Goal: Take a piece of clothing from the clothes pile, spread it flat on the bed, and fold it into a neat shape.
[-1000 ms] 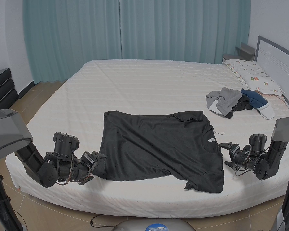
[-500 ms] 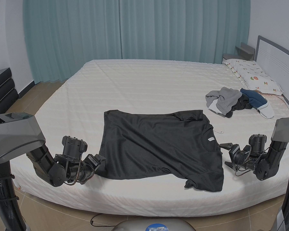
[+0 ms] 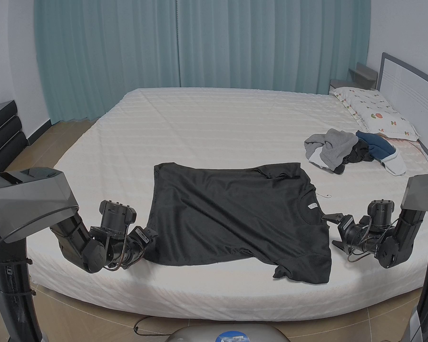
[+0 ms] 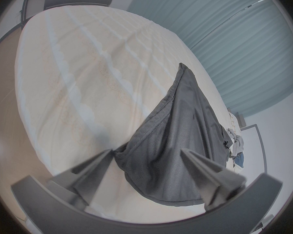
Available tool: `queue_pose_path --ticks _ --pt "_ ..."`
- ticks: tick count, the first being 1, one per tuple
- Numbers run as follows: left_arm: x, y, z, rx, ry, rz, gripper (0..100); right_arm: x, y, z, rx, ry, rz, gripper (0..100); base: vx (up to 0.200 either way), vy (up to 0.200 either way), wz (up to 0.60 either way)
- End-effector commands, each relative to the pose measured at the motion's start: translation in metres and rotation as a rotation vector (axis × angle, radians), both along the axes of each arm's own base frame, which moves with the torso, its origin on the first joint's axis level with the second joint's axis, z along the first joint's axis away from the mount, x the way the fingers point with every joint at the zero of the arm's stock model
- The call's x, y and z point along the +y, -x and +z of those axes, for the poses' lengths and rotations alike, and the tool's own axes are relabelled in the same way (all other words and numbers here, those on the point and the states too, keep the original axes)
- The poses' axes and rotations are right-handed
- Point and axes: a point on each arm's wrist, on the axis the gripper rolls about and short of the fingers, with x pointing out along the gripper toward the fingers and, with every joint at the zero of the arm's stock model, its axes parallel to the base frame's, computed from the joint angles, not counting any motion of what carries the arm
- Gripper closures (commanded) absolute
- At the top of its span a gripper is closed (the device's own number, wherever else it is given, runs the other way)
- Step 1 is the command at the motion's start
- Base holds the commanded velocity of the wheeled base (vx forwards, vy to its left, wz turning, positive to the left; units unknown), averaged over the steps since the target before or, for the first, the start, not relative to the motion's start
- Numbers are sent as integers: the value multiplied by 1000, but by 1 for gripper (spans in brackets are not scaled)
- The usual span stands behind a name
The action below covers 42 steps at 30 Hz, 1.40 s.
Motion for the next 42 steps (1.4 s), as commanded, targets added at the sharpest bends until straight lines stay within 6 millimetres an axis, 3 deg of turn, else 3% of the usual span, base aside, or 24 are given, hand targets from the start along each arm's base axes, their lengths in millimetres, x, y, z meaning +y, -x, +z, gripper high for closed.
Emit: queue_pose_path --ticks 1,9,13,18,22,28,29,35,42 --pt "0 0 -4 10 -5 6 100 3 6 2 -2 34 30 0 0 0 0" --pt "8 13 -4 23 -2 44 100 4 10 -4 5 91 65 0 0 0 0" --pt "14 34 6 30 -11 36 100 7 11 -7 18 96 78 0 0 0 0" --pt "20 42 24 -1 -11 41 100 8 9 -15 28 131 88 0 0 0 0" --pt "27 53 40 23 -70 -1 100 13 -3 -33 27 254 58 0 0 0 0" --pt "33 51 40 43 -83 12 100 22 -17 -34 -9 271 53 0 0 0 0" --pt "38 50 40 46 -82 22 100 23 -24 -33 -16 273 54 100 0 0 0" --pt "45 46 41 41 -78 44 100 23 -49 -33 21 272 52 100 0 0 0" --pt "47 45 42 41 -72 49 100 15 -78 -14 -30 270 18 100 0 0 0"
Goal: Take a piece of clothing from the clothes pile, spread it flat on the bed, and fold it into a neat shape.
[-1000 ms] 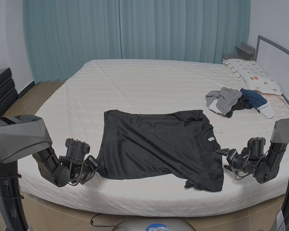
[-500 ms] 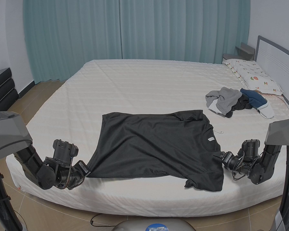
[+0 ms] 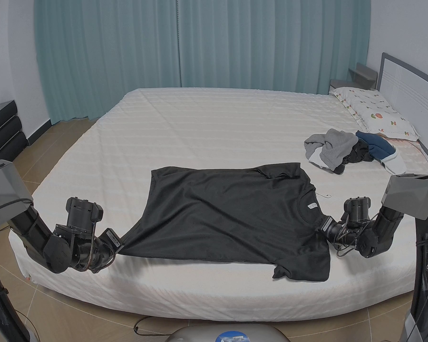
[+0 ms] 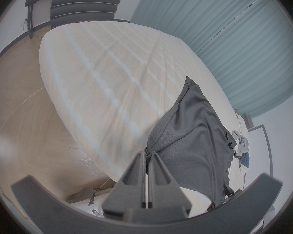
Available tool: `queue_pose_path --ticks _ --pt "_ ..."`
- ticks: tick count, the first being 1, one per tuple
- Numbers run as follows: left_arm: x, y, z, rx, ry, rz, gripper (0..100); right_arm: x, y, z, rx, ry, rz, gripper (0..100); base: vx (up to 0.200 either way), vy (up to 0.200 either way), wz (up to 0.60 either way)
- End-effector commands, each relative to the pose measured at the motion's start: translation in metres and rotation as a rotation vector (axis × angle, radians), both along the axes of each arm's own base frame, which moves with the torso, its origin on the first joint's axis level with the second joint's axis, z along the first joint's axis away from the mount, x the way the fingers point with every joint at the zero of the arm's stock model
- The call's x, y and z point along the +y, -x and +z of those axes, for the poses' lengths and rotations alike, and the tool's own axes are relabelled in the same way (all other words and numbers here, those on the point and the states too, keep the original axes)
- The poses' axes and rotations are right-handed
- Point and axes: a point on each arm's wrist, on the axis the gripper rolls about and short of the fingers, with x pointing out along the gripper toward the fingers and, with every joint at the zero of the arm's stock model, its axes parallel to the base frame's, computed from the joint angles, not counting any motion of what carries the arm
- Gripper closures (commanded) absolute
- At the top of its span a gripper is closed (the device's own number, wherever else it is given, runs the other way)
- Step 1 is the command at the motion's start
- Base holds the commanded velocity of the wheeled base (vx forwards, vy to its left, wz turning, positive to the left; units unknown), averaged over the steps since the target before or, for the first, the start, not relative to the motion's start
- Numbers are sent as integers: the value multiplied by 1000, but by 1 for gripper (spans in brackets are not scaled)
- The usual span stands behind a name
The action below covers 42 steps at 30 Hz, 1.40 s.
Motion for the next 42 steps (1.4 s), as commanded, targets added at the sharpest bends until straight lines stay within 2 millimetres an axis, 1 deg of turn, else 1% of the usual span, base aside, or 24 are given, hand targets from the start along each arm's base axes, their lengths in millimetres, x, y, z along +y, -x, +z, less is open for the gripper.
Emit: queue_pose_path --ticks 1,3,9,10,11,16,21,22,26,27,28,32,35,37,39,42 --pt "3 -2 2 -5 14 4 100 -5 -23 14 -63 -3 -17 100 0 0 0" --pt "3 -3 1 -2 34 -7 100 -5 -30 21 -88 -3 -18 100 0 0 0" --pt "12 -10 -8 24 55 10 100 -3 -54 42 -145 -5 -12 100 0 0 0" --pt "12 -10 -8 24 55 10 100 -3 -54 42 -145 -5 -12 100 0 0 0" --pt "14 -11 -9 29 63 11 100 -2 -61 46 -157 -6 -12 100 0 0 0" --pt "17 -12 -10 34 94 1 100 4 -78 45 -151 -1 0 100 0 0 0" --pt "17 -12 -10 38 117 -9 100 7 -93 53 -131 10 8 100 0 0 0" --pt "17 -12 -10 39 127 -12 100 7 -96 51 -130 12 3 100 0 0 0" --pt "17 -12 -10 43 138 -13 100 7 -99 40 -121 18 -1 100 0 0 0" --pt "17 -12 -10 43 138 -13 100 9 -99 37 -116 17 2 0 0 0 0" --pt "17 -12 -10 43 138 -13 100 11 -98 35 -116 15 5 0 0 0 0" --pt "16 -12 -10 43 150 -20 100 8 -95 33 -147 14 3 0 0 0 0" --pt "16 -12 -10 46 167 -22 100 6 -88 38 -160 16 1 0 0 0 0" --pt "16 -12 -9 46 174 -20 100 4 -77 51 -160 15 1 0 0 0 0" --pt "16 -11 -9 44 174 -20 100 4 -66 57 -147 15 1 0 0 0 0" --pt "16 -11 -8 43 174 -22 100 -2 -45 63 -132 32 10 0 0 0 0"
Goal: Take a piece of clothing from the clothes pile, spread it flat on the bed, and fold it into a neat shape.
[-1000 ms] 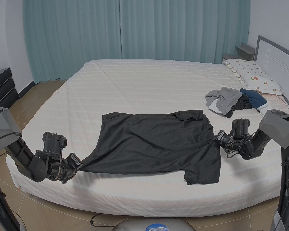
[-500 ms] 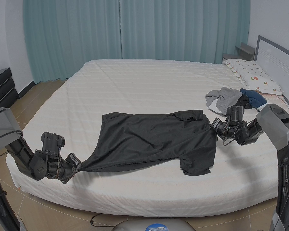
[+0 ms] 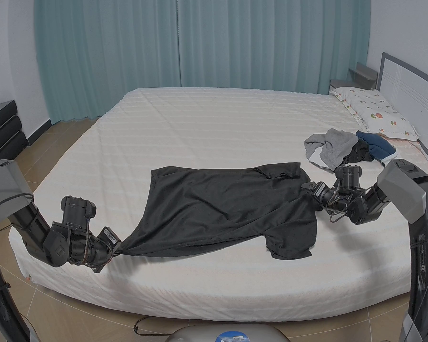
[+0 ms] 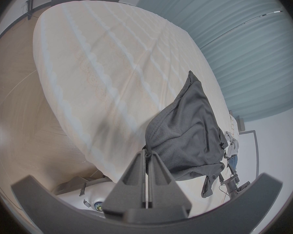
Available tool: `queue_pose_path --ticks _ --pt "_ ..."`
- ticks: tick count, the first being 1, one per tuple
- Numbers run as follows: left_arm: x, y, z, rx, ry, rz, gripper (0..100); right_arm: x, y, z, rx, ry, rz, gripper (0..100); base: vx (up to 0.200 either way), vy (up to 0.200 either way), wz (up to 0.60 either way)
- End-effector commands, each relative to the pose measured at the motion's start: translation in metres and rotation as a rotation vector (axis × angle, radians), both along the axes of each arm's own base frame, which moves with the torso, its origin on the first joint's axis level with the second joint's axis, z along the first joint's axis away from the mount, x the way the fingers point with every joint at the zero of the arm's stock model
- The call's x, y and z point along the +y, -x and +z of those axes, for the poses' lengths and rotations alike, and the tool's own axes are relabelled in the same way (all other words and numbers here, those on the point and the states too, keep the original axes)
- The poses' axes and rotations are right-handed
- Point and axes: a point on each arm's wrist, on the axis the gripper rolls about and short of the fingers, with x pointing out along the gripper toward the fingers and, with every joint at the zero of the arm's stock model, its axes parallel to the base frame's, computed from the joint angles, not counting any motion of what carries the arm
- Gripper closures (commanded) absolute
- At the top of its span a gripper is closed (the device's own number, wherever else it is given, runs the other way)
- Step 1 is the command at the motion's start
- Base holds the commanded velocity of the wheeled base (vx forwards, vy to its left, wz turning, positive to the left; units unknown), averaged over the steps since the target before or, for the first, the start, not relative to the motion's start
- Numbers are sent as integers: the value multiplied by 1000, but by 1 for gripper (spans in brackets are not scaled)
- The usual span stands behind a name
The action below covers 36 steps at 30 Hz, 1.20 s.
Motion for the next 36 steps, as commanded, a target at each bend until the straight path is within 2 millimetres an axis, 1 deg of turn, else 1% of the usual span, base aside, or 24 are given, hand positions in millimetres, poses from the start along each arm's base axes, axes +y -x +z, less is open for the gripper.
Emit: queue_pose_path --ticks 1,3,6,10,12,16,18,21,27,31,36 --pt "0 1 2 -4 4 -1 100 -10 36 27 -3 26 12 0 0 0 0" --pt "-1 1 2 -4 4 -4 100 -13 48 27 7 50 35 0 0 0 0" --pt "-2 2 1 1 3 -5 100 -14 80 31 20 115 145 0 0 0 0" --pt "-2 1 -1 4 3 -5 100 -8 116 32 61 125 260 0 0 0 0" --pt "-1 1 0 1 4 -5 100 -4 127 27 90 135 303 0 0 0 0" --pt "-2 1 -1 6 4 -6 100 1 139 14 137 176 355 0 0 0 0" --pt "-2 1 -1 4 4 -6 100 5 144 6 159 202 392 0 0 0 0" --pt "-2 0 0 1 4 -6 100 14 147 0 173 221 438 0 0 0 0" --pt "-2 1 -1 3 4 -6 100 40 143 -13 178 243 514 0 0 0 0" --pt "-1 0 0 0 5 -5 100 45 140 -16 168 266 538 0 0 0 0" --pt "-1 0 0 1 4 -5 100 41 136 -20 168 321 527 0 0 0 0"
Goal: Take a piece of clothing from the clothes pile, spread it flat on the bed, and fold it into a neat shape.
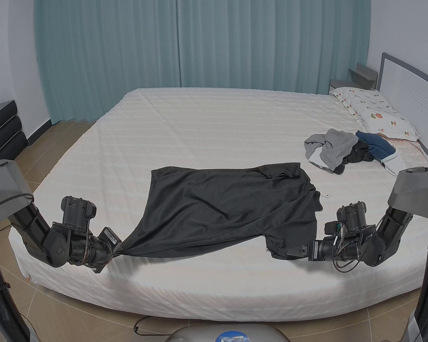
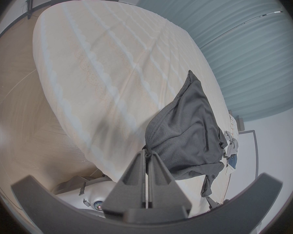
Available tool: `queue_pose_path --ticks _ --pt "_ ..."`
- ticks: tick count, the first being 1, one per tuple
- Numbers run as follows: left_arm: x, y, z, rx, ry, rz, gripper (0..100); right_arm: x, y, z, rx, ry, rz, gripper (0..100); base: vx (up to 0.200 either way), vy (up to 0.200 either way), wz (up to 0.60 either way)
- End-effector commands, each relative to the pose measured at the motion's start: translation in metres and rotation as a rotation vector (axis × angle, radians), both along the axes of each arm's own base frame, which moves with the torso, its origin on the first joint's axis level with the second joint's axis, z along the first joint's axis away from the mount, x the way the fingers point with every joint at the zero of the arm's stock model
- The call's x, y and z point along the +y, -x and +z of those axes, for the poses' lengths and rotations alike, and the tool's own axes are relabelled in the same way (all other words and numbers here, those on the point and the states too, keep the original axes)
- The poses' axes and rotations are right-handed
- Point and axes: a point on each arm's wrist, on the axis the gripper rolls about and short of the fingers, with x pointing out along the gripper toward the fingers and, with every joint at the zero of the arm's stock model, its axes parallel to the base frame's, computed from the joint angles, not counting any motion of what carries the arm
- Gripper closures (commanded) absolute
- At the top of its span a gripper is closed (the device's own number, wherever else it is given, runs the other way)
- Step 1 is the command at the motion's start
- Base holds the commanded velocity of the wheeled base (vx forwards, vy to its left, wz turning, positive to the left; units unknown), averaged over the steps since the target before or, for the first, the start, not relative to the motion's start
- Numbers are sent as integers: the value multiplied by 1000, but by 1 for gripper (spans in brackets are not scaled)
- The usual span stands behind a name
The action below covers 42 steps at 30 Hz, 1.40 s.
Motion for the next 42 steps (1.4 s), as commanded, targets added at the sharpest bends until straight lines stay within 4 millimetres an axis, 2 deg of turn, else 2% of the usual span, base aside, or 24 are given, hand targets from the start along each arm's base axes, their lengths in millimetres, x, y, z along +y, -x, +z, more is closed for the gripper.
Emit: queue_pose_path --ticks 1,8,9,21,29,35,36,38,40,42 --pt "0 0 -1 2 0 0 100 -1 -3 -10 9 34 -6 0 0 0 0" --pt "0 0 -1 2 0 0 100 -4 6 -12 15 67 18 0 0 0 0" --pt "0 0 -1 2 0 0 100 -6 7 -12 18 74 20 100 0 0 0" --pt "0 0 -1 2 0 0 100 -18 10 -5 -2 89 6 100 0 0 0" --pt "0 0 0 0 0 -1 100 -23 22 5 3 90 -6 100 0 0 0" --pt "0 1 1 -1 0 -1 100 -27 45 12 29 96 -3 100 0 0 0" --pt "0 2 1 2 -4 -4 100 -31 54 14 42 98 -11 100 0 0 0" --pt "0 3 0 5 -6 -5 100 -33 58 16 46 99 -16 100 0 0 0" --pt "-1 6 -1 19 -12 -15 100 -38 78 15 90 106 -22 100 0 0 0" --pt "-1 8 1 18 -22 -27 100 -42 88 14 118 111 -31 100 0 0 0"
